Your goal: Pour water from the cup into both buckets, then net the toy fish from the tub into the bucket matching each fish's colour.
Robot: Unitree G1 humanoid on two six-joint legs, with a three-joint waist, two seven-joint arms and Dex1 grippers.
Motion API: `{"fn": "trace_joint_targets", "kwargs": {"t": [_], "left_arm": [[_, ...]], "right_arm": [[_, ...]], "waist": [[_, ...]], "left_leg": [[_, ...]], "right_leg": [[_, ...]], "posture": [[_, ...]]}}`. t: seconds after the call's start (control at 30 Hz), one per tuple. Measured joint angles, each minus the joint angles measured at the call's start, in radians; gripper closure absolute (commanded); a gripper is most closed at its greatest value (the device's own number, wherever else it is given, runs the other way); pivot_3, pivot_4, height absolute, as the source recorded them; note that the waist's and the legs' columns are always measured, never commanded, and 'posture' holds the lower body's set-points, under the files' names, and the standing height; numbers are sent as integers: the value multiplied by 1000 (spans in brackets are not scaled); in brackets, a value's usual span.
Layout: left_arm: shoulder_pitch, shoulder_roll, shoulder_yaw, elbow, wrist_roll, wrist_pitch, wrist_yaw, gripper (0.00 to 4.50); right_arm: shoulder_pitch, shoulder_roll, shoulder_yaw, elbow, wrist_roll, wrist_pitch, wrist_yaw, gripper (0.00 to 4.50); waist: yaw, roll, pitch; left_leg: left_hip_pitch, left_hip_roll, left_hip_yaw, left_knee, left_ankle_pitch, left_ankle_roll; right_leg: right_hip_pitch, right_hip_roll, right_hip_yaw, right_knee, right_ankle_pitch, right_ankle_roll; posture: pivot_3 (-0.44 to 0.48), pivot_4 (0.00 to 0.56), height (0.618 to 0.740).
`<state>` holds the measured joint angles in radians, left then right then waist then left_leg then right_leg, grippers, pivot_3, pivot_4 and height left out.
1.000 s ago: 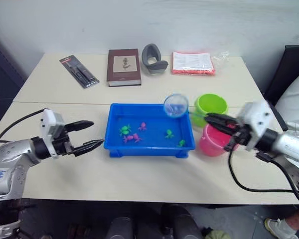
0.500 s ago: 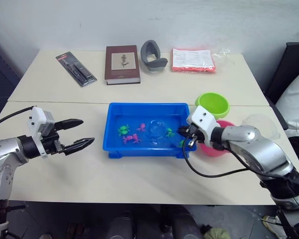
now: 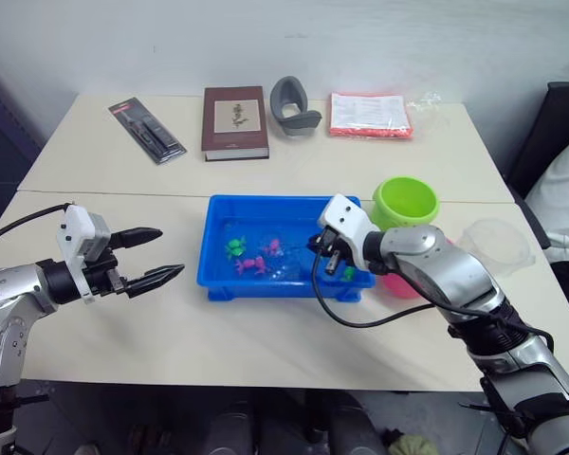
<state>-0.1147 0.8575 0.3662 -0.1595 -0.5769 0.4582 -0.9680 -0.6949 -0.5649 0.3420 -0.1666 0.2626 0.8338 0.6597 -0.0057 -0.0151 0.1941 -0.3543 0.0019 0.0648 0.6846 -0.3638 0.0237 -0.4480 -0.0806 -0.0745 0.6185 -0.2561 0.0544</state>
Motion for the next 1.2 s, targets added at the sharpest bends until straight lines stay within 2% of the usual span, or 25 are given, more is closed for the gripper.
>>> {"fn": "trace_joint_targets", "kwargs": {"t": [0.37,0.6,0.87,1.2], "left_arm": [[-21,-29,-15,-21,-12,10,9,11],[-176,-75,-105,12,-19,10,-11,11],[-335,-152,-236,106,1,-13,-70,11],[-463,-195,-312,253,49,-63,-162,11]], "right_arm": [[186,-69,-333,-123,154,-23,78,4500],[405,-108,-521,-264,207,-78,85,4500],[656,-96,-832,-410,312,-141,76,4500],[922,-68,-1077,-465,354,-217,48,4500]], "waist": [[1,0,0],[10,0,0],[8,0,0],[13,-1,0]], "left_leg": [[0,0,0,0,0,0],[1,-1,0,0,1,0],[2,-1,0,0,2,-1],[2,-3,1,0,3,0]], "right_leg": [[1,1,0,0,0,0],[2,0,0,1,1,1],[3,2,1,1,1,2],[3,2,2,2,2,3]], "posture": [[0,150,740],[0,150,740],[0,150,740],[0,150,740]]}}
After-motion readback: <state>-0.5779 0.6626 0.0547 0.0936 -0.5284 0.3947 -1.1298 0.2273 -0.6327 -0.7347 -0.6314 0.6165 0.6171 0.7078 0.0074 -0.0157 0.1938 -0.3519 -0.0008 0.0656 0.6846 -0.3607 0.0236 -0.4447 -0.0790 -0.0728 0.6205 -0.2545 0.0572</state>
